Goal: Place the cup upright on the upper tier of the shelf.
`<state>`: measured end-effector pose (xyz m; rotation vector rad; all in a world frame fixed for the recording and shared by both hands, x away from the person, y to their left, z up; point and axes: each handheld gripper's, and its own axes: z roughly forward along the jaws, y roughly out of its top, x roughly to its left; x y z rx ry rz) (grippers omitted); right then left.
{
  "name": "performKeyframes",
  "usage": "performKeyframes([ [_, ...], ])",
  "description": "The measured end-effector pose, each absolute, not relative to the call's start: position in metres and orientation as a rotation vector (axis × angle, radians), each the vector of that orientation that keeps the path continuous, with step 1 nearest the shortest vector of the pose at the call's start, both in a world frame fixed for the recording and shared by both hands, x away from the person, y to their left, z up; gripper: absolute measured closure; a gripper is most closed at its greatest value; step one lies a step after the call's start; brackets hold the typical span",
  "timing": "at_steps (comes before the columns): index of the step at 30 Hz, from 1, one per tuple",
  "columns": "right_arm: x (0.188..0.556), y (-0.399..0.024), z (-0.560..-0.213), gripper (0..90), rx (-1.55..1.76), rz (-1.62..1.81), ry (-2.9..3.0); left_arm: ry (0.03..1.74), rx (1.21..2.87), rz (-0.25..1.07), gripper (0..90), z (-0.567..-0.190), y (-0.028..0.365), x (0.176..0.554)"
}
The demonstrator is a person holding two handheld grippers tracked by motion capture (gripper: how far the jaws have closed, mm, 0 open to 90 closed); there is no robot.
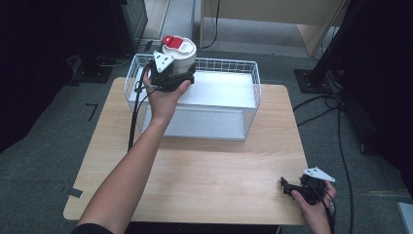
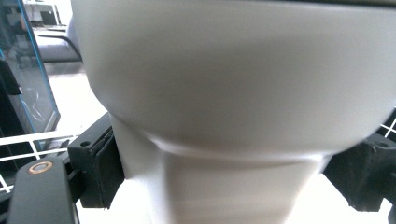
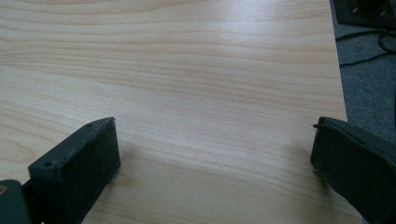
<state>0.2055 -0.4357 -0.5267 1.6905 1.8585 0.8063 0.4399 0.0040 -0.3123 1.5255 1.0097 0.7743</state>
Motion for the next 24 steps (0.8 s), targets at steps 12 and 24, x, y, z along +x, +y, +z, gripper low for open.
performKeyframes([
  [12, 0.2055, -0.4357, -0.5267, 1.0, 1.691, 0.807, 1.859, 0.999, 1.535, 0.776, 8.2, -0.3080, 0.0062, 0.4390],
  [24, 0.2055, -0.4357, -0.5267, 1.0, 1.691, 0.807, 1.859, 0.992, 1.545, 0.791, 0.0, -0.3105, 0.0091, 0.4311],
])
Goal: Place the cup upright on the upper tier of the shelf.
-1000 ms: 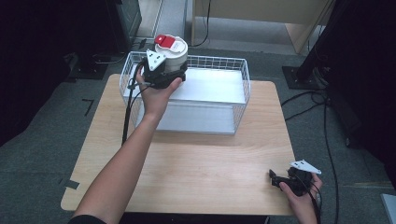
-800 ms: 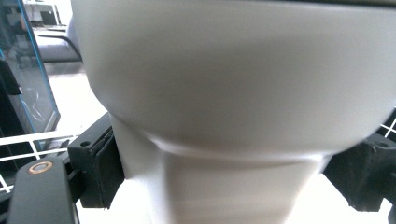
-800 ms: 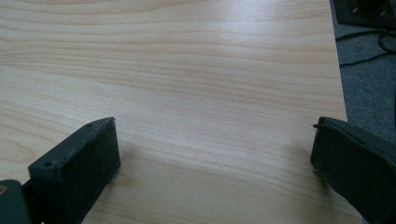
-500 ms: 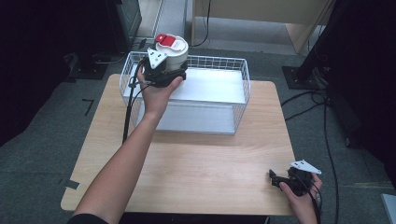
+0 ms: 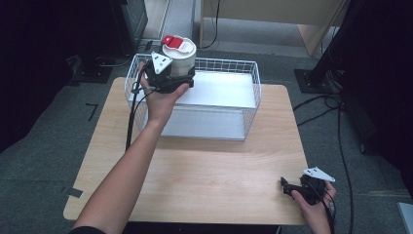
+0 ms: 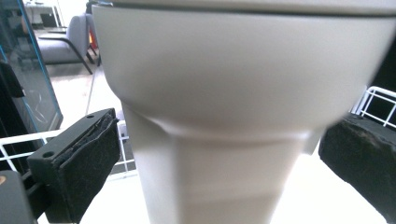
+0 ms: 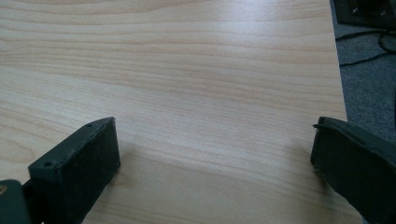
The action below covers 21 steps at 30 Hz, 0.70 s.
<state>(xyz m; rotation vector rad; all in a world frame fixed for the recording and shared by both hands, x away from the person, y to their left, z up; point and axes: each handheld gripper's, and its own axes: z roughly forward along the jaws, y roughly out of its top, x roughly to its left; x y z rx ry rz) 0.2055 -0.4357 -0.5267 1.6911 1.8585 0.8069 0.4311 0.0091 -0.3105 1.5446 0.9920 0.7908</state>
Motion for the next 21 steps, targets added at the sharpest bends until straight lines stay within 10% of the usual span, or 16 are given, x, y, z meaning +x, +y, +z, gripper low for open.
performKeyframes([
  [21, 0.206, -0.436, -0.527, 1.0, 1.690, 0.806, 1.859, 0.932, 1.538, 0.796, 0.0, -0.326, 0.020, 0.393],
])
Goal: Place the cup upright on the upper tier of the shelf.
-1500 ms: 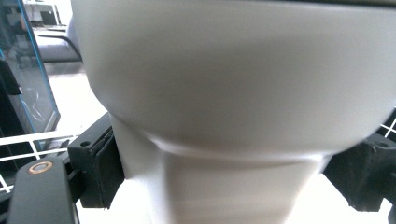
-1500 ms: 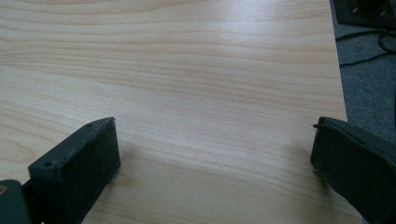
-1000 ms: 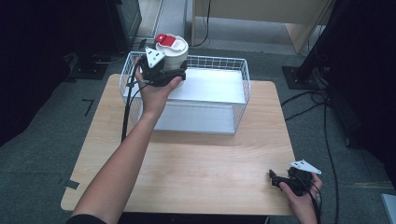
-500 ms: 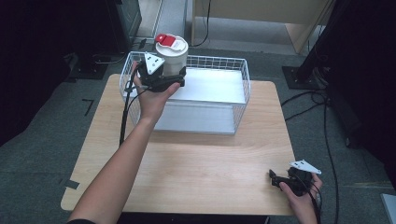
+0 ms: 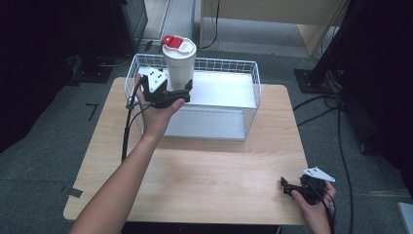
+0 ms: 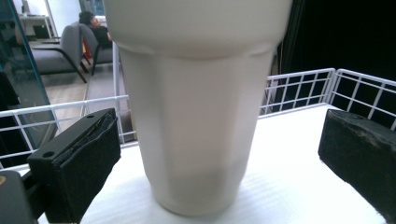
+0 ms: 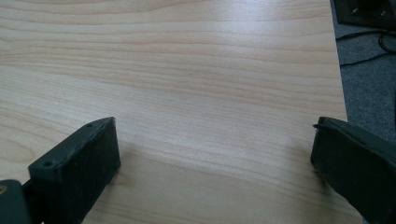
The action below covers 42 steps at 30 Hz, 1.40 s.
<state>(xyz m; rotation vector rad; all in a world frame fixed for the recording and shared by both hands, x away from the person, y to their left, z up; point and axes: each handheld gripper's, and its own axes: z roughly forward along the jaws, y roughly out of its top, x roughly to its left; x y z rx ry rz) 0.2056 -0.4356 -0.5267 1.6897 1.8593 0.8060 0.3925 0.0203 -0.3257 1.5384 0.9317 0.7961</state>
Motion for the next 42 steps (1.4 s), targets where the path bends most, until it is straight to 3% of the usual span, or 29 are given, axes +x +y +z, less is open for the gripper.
performKeyframes([
  [42, 0.205, -0.436, -0.527, 1.0, 1.691, 0.806, 1.859, 0.886, 1.542, 0.822, 0.0, -0.370, 0.062, 0.310],
])
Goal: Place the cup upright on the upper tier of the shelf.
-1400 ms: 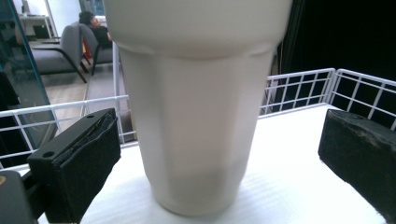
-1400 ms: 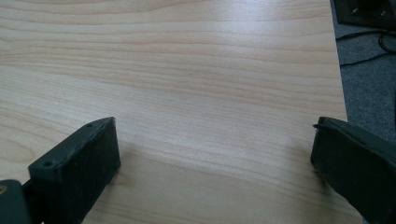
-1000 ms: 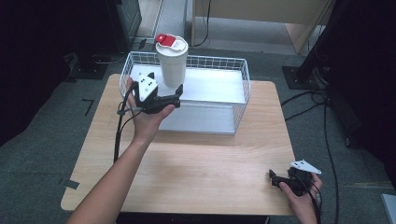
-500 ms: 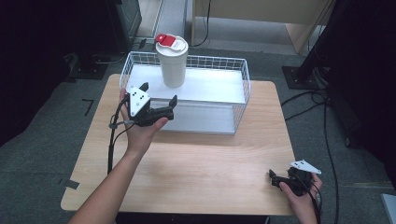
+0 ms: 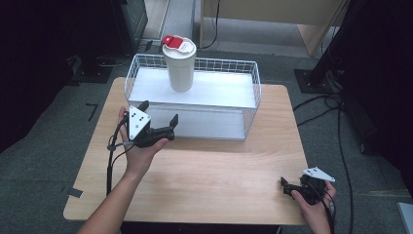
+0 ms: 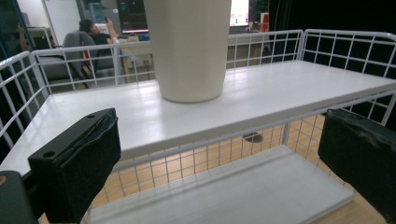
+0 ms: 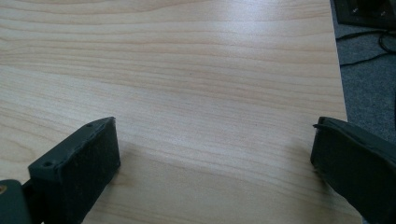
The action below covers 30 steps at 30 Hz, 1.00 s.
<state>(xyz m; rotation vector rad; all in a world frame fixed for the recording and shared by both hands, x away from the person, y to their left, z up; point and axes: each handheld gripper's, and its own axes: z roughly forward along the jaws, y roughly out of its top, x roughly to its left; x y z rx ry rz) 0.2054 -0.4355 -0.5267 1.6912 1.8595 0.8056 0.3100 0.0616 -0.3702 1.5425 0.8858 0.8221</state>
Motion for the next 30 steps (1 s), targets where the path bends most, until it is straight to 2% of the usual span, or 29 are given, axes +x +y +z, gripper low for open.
performKeyframes([
  [30, 0.206, -0.436, -0.527, 1.0, 1.690, 0.807, 1.860, 1.015, 1.592, 0.792, 0.0, -0.435, 0.112, 0.272],
])
